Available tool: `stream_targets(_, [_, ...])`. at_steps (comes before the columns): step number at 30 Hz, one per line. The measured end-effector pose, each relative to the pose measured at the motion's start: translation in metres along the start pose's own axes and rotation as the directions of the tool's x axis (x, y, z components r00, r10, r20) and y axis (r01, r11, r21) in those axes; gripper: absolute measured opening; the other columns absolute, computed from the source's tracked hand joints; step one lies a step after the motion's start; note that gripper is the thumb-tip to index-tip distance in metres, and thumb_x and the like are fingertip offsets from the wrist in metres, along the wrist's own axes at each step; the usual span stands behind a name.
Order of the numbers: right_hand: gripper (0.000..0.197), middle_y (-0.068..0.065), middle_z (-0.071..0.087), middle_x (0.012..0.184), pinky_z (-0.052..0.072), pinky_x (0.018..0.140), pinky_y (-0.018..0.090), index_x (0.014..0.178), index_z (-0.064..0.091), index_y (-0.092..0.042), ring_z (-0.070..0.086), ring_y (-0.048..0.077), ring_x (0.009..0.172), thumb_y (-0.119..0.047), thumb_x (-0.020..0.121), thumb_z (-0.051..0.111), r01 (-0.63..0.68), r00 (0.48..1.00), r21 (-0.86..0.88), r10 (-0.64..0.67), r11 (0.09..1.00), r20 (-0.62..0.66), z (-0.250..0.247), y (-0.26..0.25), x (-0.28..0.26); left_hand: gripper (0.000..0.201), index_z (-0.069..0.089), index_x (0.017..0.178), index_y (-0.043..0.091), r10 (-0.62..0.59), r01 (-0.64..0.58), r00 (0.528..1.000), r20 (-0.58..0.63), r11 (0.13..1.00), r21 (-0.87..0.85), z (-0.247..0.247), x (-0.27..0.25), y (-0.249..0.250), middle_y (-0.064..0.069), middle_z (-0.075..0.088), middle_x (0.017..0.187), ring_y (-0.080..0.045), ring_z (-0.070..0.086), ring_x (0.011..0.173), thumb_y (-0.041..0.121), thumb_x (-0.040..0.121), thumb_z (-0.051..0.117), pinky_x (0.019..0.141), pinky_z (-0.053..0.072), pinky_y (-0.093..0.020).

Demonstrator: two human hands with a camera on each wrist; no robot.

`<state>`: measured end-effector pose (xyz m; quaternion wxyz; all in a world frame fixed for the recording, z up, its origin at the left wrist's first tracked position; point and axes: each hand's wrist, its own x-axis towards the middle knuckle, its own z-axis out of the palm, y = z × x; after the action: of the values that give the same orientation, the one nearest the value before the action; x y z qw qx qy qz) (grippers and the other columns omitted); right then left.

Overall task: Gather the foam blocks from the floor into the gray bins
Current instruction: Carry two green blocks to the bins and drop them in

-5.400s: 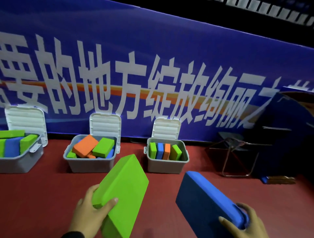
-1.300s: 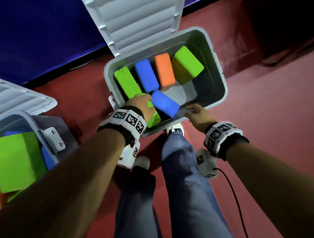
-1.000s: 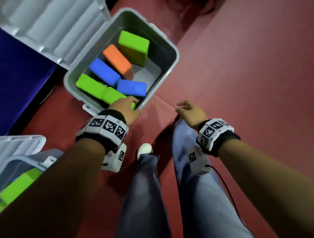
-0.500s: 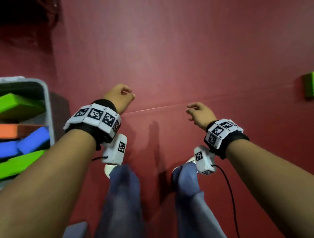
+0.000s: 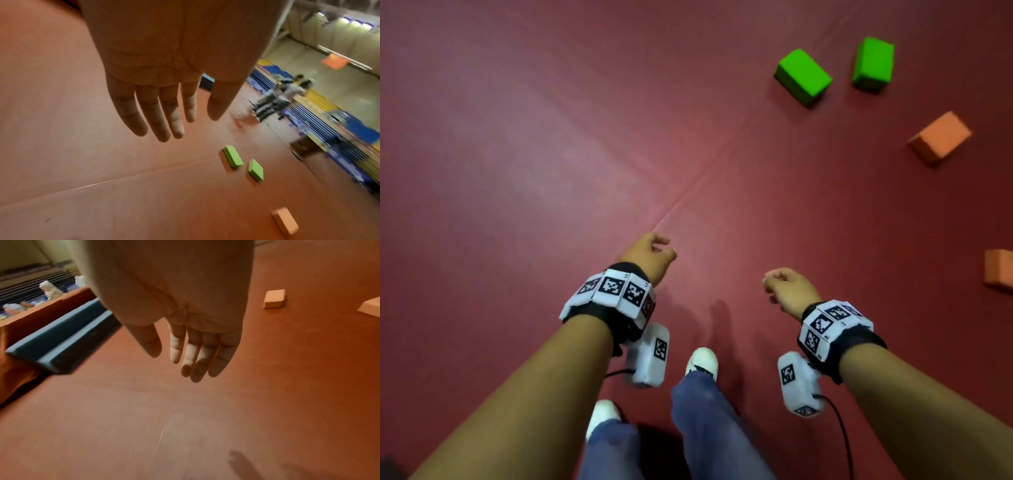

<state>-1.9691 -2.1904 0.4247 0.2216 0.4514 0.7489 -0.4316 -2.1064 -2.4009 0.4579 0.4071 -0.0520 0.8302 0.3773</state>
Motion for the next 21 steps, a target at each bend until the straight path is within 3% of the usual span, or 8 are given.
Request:
stream_targets(2, [0.006, 0.008, 0.068, 0.100, 0.041, 0.077, 0.030, 0.090, 0.061, -0.018, 0.063, 0.029, 0.096, -0.021, 0.090, 0.055, -0.019, 0.999, 0.058, 0.022, 0.998, -0.046, -0.037, 0.006, 0.018, 0.024, 0.059, 0.112, 0.020, 0.033, -0.035, 0.999, 0.027, 0.998, 0.061, 0.022, 0.016, 0.044, -0.009, 0.063, 0.113, -0.030, 0.060, 0.105, 0.026, 0.089, 0.058, 0.096, 0.045, -0.039])
stream_targets(4, [0.006, 0.006, 0.067, 0.096, 0.040, 0.075, 0.029, 0.089, 0.061, -0.019, 0.062, 0.026, 0.090, -0.020, 0.089, 0.056, -0.035, 0.997, 0.121, 0.044, 0.992, -0.070, -0.069, 0.010, 0.036, 0.014, 0.061, 0.096, 0.023, 0.066, -0.068, 0.997, 0.028, 0.993, 0.092, 0.039, 0.034, 0.083, -0.009, 0.066, 0.109, -0.031, 0.061, 0.103, 0.030, 0.085, 0.059, 0.096, 0.046, -0.041])
stream_targets(7, [0.008, 0.002, 0.065, 0.088, 0.040, 0.072, 0.029, 0.081, 0.060, -0.023, 0.060, 0.023, 0.084, -0.019, 0.088, 0.057, -0.069, 0.993, 0.184, 0.086, 0.980, -0.086, -0.106, 0.017, 0.070, 0.020, 0.058, 0.073, 0.024, 0.084, -0.086, 0.996, 0.031, 0.992, 0.094, 0.061, 0.076, 0.122, -0.012, 0.070, 0.096, -0.033, 0.065, 0.096, 0.041, 0.063, 0.052, 0.093, 0.049, -0.043])
stream_targets(13, [0.003, 0.002, 0.062, 0.083, 0.036, 0.057, 0.021, 0.089, 0.059, -0.018, 0.060, 0.023, 0.082, -0.016, 0.089, 0.057, -0.126, 0.982, 0.233, 0.155, 0.964, -0.111, -0.168, -0.003, 0.168, 0.004, 0.059, 0.072, 0.024, 0.003, -0.011, 0.996, 0.092, 0.996, 0.092, 0.080, 0.173, 0.175, -0.009, 0.067, 0.087, -0.034, 0.065, 0.093, 0.027, 0.074, 0.060, 0.092, 0.050, -0.046])
stream_targets(16, [0.006, 0.004, 0.063, 0.087, 0.034, 0.056, 0.021, 0.086, 0.059, -0.018, 0.063, 0.027, 0.089, -0.017, 0.090, 0.056, -0.155, 0.981, 0.235, 0.178, 0.960, -0.081, -0.195, -0.033, 0.224, 0.017, 0.056, 0.070, 0.022, -0.051, 0.044, 0.993, 0.104, 0.996, 0.073, 0.087, 0.231, 0.223, -0.011, 0.064, 0.086, -0.029, 0.061, 0.087, 0.013, 0.083, 0.059, 0.092, 0.049, -0.045])
stream_targets(19, [0.018, 0.011, 0.060, 0.082, 0.031, 0.056, 0.027, 0.074, 0.055, -0.015, 0.059, 0.028, 0.081, -0.016, 0.092, 0.052, -0.150, 0.986, 0.169, 0.159, 0.974, -0.040, -0.228, -0.069, 0.275, 0.012, 0.055, 0.065, 0.020, -0.036, 0.027, 0.988, 0.151, 0.998, 0.061, 0.105, 0.287, 0.270, -0.011, 0.059, 0.073, -0.026, 0.057, 0.083, 0.016, 0.075, 0.061, 0.090, 0.050, -0.051])
stream_targets(21, [0.025, 0.013, 0.061, 0.082, 0.033, 0.058, 0.029, 0.066, 0.053, -0.018, 0.057, 0.027, 0.079, -0.016, 0.091, 0.051, -0.151, 0.985, 0.175, 0.162, 0.973, -0.054, -0.251, -0.090, 0.302, 0.008, 0.055, 0.063, 0.020, -0.059, 0.043, 0.981, 0.183, 0.995, 0.093, 0.123, 0.316, 0.303, -0.013, 0.061, 0.074, -0.028, 0.060, 0.083, 0.022, 0.070, 0.059, 0.087, 0.052, -0.045])
